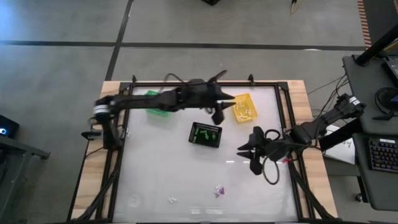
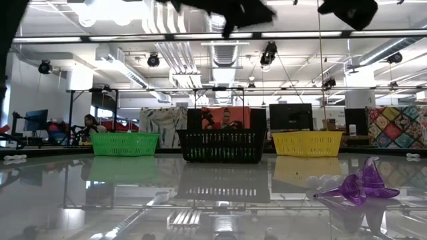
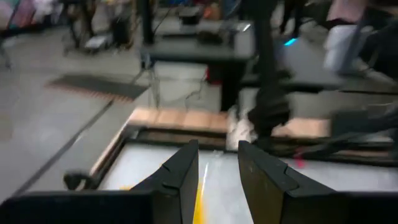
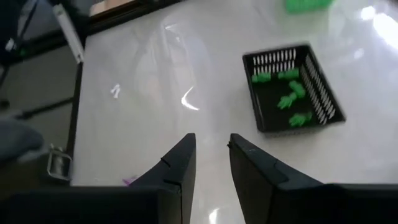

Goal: Sort Halloween decoration
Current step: Put the white bone toy into the yellow bin

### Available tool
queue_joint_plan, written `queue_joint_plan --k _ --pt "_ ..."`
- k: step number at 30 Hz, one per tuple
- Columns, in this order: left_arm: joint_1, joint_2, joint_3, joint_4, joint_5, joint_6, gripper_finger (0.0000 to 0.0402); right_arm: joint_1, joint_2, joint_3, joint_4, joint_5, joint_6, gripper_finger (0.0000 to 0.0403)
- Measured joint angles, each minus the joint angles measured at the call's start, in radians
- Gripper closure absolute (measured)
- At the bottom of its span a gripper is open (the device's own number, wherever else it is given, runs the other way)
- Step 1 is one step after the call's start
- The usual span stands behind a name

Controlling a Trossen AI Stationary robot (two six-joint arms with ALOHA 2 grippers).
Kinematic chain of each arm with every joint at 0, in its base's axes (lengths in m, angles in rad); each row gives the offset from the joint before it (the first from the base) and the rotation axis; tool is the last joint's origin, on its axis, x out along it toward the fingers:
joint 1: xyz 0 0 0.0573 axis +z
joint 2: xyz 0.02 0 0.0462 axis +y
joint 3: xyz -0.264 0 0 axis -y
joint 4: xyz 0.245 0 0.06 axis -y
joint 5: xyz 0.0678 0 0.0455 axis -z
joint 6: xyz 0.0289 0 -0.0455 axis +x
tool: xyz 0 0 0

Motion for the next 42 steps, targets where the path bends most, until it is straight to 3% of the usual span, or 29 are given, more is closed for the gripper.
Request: queue_joint_plan --k 5,11,18,24,29,36,42 --pt "-0.060 -0.211 -0.071 -0.108 -0.006 0.016 0.0306 -0.001 0.062 0.000 0.001 -0.061 0.191 0.0313" --pt "-0.195 -0.409 -0.239 -0.132 -0.031 0.008 0.0306 -0.003 0.191 0.013 0.019 -0.235 0.161 0.0316" --pt "-0.394 -0.579 -0.471 -0.115 -0.311 -0.073 0.0306 0.002 0.361 0.071 0.014 -0.262 -0.101 0.0333" --pt "-0.578 -0.634 -0.598 -0.088 -0.560 -0.154 0.0306 0.007 0.502 0.116 0.055 -0.260 -0.292 0.0337" --pt "-0.704 -0.630 -0.630 -0.071 -0.719 -0.204 0.0306 0.006 0.612 0.139 0.177 -0.260 -0.362 0.0321" --pt "-0.819 -0.612 -0.653 -0.044 -0.839 -0.240 0.0306 0.007 0.734 0.190 0.222 -0.281 -0.370 0.0275" --pt "-0.862 -0.589 -0.657 -0.041 -0.861 -0.285 0.0306 0.014 0.811 0.233 0.229 -0.313 -0.371 0.0251"
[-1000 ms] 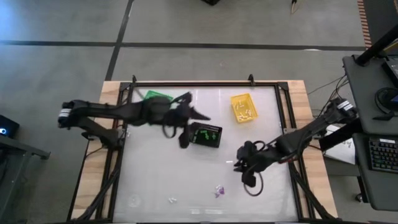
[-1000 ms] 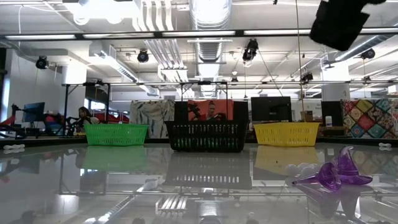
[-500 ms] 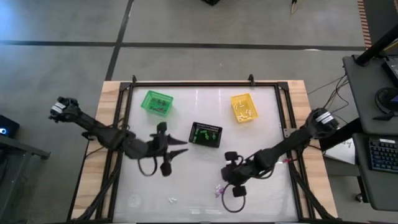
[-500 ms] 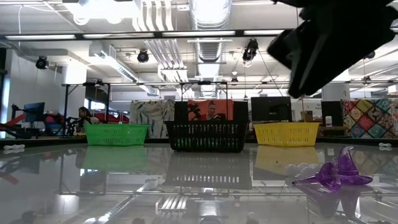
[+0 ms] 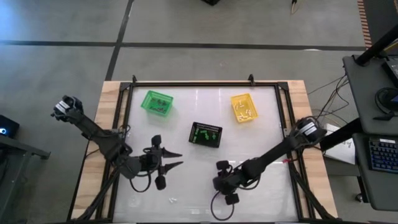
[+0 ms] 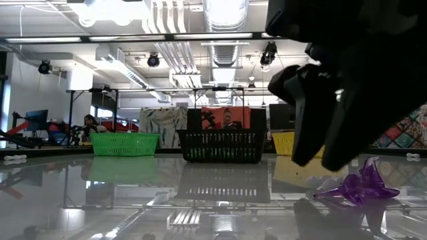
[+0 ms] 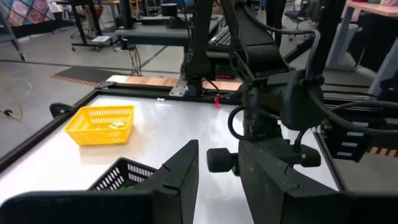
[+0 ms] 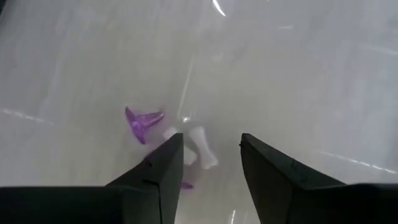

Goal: Sort Halloween decoration
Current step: Put the white bone toy into the yellow bin

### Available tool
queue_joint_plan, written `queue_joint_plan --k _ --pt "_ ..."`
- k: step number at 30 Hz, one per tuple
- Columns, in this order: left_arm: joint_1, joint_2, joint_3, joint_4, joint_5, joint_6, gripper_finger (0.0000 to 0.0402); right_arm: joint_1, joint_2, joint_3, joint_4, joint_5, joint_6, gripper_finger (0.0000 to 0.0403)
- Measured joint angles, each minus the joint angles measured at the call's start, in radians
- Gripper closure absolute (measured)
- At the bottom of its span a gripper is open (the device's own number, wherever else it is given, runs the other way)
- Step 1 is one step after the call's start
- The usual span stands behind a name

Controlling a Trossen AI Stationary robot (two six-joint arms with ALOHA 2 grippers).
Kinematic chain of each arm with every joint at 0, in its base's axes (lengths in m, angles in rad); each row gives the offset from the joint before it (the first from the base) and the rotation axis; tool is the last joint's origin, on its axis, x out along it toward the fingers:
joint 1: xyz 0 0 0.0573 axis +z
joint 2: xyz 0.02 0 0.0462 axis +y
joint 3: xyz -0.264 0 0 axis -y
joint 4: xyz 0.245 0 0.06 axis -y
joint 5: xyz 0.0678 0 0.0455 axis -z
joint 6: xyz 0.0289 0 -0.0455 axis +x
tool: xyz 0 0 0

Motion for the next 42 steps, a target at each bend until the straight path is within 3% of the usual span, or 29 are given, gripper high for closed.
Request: queue_joint_plan --k 22,33,42 --pt "-0.018 0.016 0.000 0.000 -0.040 -0.006 0.0306 -0.012 0.032 0.004 -0.008 0.001 -0.032 0.0310" --pt "-0.017 0.016 0.000 -0.001 -0.041 -0.005 0.0306 -0.021 0.032 0.065 -0.081 0.001 -0.027 0.0272" --pt "-0.017 0.016 0.000 -0.001 -0.040 -0.005 0.0306 -0.049 0.032 0.064 -0.068 0.013 -0.035 0.0268"
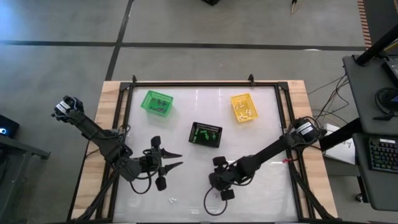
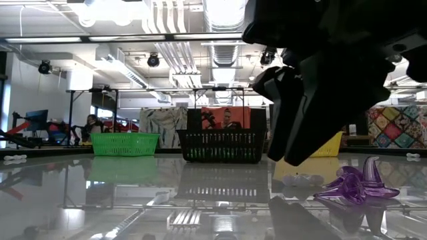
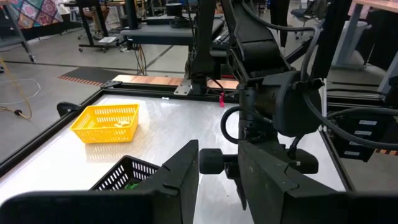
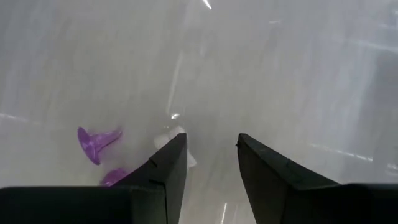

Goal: Sort Halloween decoration
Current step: Put the white bone toy into the yellow bin

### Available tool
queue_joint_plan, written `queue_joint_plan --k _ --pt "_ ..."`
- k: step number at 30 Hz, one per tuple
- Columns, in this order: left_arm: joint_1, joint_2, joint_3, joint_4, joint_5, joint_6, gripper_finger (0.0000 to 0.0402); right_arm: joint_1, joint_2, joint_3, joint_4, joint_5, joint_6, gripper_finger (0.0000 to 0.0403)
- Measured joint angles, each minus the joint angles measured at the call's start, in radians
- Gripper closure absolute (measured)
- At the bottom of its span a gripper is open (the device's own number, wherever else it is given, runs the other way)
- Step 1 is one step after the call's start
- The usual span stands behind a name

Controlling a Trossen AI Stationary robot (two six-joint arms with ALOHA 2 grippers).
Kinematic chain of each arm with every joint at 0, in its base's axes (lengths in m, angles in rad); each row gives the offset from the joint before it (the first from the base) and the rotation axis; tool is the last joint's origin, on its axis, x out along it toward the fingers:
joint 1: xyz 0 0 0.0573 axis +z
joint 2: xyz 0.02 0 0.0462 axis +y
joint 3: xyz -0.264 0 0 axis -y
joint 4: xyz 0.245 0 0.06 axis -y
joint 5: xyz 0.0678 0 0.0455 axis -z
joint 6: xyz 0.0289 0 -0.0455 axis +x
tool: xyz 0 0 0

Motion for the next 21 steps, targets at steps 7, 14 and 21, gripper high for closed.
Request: queue_joint_plan --k 7,14,21 --pt "0.000 0.000 0.000 0.000 0.000 0.000 0.0306 0.001 0.000 0.000 0.027 -0.003 -0.005 0.0268" --pt "0.000 0.000 0.000 0.000 0.000 0.000 0.0306 0.001 0.001 -0.017 0.043 -0.003 0.000 0.0268" --pt "0.000 0.000 0.000 0.000 0.000 0.000 0.0306 0.001 0.001 -0.058 0.082 -0.004 0.002 0.0268"
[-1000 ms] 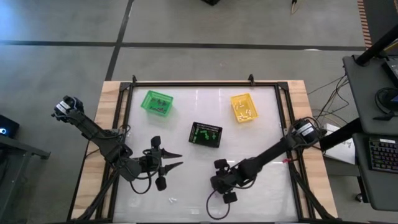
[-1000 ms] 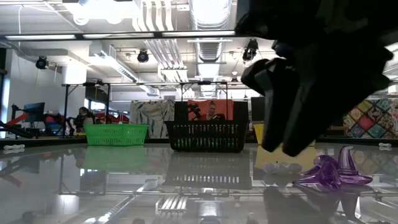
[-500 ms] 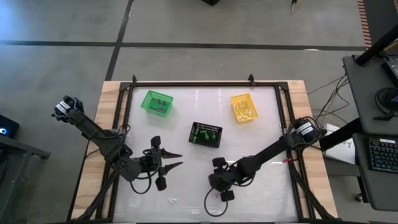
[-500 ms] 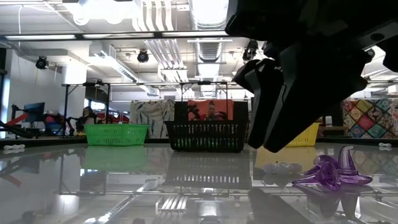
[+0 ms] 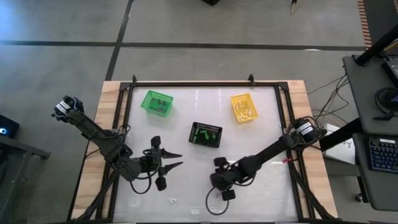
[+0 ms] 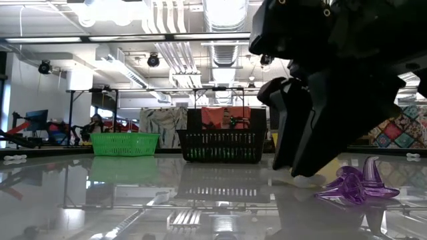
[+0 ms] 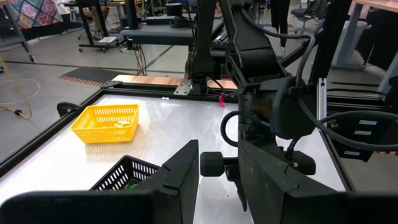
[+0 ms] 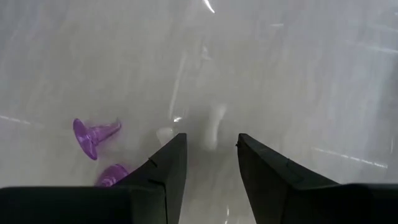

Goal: Sort Halloween decoration
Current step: Put the white bone toy into the yellow bin

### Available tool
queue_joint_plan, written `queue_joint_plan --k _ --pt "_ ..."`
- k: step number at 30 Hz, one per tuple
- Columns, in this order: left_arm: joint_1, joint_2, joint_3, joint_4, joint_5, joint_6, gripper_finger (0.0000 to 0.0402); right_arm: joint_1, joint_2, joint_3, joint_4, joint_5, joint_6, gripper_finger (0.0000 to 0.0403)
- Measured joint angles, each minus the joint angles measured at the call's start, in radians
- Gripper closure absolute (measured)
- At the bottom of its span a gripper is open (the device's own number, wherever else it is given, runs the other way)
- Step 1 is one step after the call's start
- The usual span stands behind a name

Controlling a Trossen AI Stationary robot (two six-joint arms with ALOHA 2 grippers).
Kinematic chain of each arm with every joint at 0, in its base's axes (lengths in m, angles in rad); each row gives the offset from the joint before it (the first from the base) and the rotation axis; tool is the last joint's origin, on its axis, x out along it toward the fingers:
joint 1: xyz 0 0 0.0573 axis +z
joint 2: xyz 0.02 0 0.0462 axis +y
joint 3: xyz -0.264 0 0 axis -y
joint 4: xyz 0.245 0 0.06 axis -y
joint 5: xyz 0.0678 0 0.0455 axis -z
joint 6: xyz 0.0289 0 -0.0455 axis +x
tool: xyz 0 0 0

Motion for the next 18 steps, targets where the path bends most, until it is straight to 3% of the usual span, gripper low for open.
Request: queue_joint_plan --k 18 --pt "0.000 0.000 0.000 0.000 0.000 0.000 0.0306 -0.020 0.000 0.014 0.035 0.027 0.044 0.0285"
